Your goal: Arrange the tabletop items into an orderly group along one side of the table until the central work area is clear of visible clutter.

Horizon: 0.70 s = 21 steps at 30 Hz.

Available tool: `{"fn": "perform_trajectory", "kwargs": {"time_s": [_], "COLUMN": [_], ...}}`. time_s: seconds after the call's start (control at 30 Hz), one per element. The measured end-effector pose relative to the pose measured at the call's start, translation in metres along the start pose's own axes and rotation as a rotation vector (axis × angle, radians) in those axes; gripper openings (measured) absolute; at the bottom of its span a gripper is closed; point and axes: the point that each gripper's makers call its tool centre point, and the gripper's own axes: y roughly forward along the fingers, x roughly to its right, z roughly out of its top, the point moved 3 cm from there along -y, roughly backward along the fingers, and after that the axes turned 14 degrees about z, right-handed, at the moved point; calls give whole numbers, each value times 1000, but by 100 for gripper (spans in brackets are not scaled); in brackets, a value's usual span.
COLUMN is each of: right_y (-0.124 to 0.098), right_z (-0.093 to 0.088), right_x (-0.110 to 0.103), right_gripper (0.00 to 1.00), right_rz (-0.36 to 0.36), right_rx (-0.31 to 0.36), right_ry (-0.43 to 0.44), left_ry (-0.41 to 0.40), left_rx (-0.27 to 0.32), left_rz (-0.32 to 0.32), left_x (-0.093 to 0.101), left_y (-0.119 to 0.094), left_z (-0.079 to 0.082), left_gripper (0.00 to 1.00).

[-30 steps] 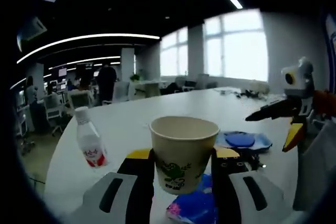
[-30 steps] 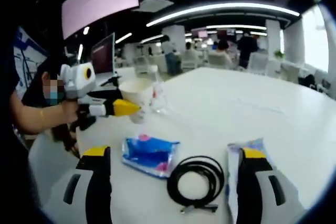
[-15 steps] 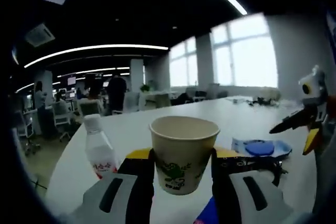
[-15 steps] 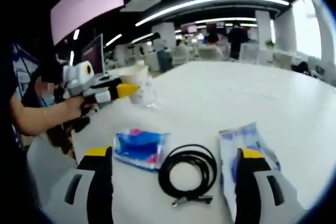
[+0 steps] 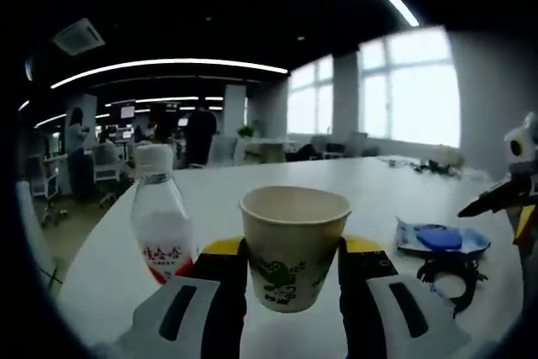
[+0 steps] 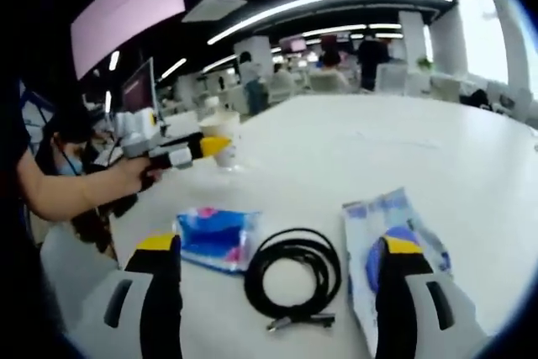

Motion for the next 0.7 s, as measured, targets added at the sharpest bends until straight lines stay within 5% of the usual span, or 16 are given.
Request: {"fn": "perform_trajectory", "kwargs": {"time_s": [0.7], "right_y": [4], "right_z": [-14], "right_x": [13], "right_gripper": [95], "right_rz": [-22], "right_rx": [-17], "right_ry": [47], "left_ry": [-21], "left_rx": [-45], "left_rz": [71], "left_x": [-6], "left_y": [37], "left_z": [-28], "left_gripper": [40]}}
